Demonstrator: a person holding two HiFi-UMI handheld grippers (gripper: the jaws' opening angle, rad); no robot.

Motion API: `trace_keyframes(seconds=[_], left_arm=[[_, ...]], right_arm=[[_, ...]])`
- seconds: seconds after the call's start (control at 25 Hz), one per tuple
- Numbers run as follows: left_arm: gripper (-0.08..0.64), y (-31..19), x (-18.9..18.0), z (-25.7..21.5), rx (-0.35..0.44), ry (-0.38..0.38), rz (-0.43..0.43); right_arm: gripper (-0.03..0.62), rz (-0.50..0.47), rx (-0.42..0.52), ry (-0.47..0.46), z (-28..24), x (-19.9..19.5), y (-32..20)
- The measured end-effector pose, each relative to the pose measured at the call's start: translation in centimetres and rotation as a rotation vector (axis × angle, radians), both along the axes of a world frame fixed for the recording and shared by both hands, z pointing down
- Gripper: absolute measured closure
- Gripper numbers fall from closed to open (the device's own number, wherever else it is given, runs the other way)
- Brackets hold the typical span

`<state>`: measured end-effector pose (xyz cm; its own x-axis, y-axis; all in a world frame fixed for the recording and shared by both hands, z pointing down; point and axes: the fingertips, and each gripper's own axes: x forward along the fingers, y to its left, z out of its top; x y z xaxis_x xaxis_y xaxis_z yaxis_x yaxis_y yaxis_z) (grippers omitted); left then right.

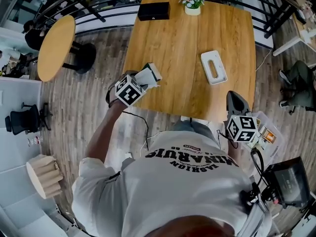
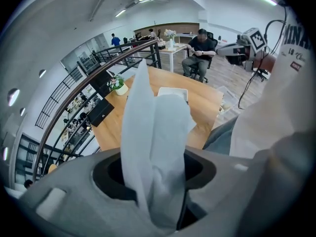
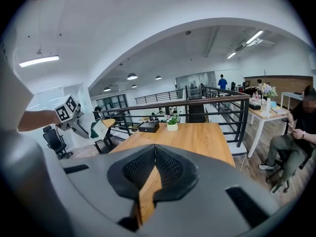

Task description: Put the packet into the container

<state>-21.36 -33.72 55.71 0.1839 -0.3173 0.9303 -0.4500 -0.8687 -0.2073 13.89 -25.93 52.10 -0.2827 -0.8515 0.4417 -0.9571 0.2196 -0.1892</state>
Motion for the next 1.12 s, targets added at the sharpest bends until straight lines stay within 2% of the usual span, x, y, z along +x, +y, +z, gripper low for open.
trace_keyframes(seconds=[0.12,0.2,0.32,0.52,0.6,0.72,0.92,1.12], left_arm=[[0.328,0.2,0.7,0.1,0.0,-0.017,0.09],[0.328,0.7,1.8,0.1,0.005,-0.043,0.213],[0.328,1.9,4.2,-0.1,0.03,-0.119,0.506],[0.328,5.3,7.1,0.1,0.087,-0.292,1.119],[0.328,6.4,7.7,0.0,0.085,-0.328,1.25],[0.328,7.1,8.4,-0.2,0.079,-0.337,1.31],[0.328,6.6,8.6,0.0,0.051,-0.332,1.284],[0.328,6.3,9.5,0.1,0.033,-0.335,1.316]], right_arm=[[0.583,0.003,0.009,0.004,-0.2,0.2,0.5],[0.584,0.016,0.011,0.008,-0.3,0.8,0.9],[0.583,0.055,0.008,0.008,-0.4,2.1,1.7],[0.584,0.107,0.01,0.009,-0.1,3.8,3.1],[0.583,0.121,0.008,0.006,0.0,4.3,3.5],[0.584,0.141,0.009,0.004,-0.2,5.1,4.1],[0.583,0.176,0.013,-0.002,-0.5,6.4,5.4],[0.583,0.219,0.008,-0.012,0.0,7.7,6.3]])
